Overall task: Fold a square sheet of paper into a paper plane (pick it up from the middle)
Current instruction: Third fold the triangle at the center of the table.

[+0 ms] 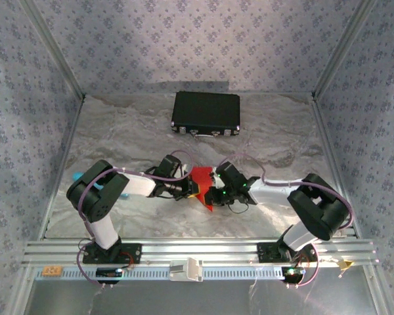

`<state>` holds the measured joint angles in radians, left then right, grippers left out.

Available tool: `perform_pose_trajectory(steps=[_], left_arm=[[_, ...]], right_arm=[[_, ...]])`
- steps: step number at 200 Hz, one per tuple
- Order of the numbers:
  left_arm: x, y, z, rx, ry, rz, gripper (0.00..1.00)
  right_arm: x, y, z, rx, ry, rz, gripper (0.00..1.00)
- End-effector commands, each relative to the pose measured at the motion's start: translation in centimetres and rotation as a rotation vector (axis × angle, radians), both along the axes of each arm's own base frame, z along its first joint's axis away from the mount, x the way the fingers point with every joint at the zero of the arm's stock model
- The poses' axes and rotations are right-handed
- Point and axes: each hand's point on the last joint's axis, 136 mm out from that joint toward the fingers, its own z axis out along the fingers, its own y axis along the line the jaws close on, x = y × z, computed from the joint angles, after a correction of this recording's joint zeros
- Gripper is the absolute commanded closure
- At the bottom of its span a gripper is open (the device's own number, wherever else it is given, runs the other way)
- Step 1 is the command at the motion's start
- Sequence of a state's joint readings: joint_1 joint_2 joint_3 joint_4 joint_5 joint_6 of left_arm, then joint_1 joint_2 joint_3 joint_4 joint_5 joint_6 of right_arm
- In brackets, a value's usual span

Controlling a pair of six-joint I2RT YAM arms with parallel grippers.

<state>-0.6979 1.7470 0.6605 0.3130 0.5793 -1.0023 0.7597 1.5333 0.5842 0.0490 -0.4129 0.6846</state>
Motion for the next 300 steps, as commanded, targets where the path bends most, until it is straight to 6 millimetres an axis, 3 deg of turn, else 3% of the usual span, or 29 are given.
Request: perform_pose_trajectory(steps=[1,24,49,74,117,172,274,300], left_arm=[[0.2,0.9,-1.5,0.071,0.015,0.013,1.00],[1.0,0.1,0.0,0.042,-0.018,0.005,1.00],[1.6,-0.6,1.9,0.016,-0.056,-0.005,0.97],[0.9,-1.1,3.1,0.016,-0.075,-0.031,0.96],[-1.0,-0.8,0.7,0.074,-0.006,-0.041,1.00],[-0.2,1.1,-2.1,0.153,0.011,0.001,1.00],[3.8,4.8,-2.0,0.166,-0.009,0.085,1.00],[4.5,4.9,-0.8,0.145,-0.027,0.099,1.00]], right_arm=[[-2.1,-3.0,-3.6,-0.096,0.117,-0.059,1.00],[-3.0,-3.9,-4.8,-0.115,0.150,-0.094,1.00],[-2.5,-3.9,-4.6,-0.120,0.138,-0.119,1.00],[-2.1,-3.7,-4.3,-0.114,0.126,-0.127,1.00],[-1.9,-3.8,-4.3,-0.122,0.122,-0.136,1.00],[-2.1,-4.1,-4.4,-0.137,0.122,-0.130,1.00],[-2.2,-4.2,-4.0,-0.138,0.109,-0.096,1.00],[-2.1,-4.0,-3.7,-0.129,0.099,-0.085,1.00]])
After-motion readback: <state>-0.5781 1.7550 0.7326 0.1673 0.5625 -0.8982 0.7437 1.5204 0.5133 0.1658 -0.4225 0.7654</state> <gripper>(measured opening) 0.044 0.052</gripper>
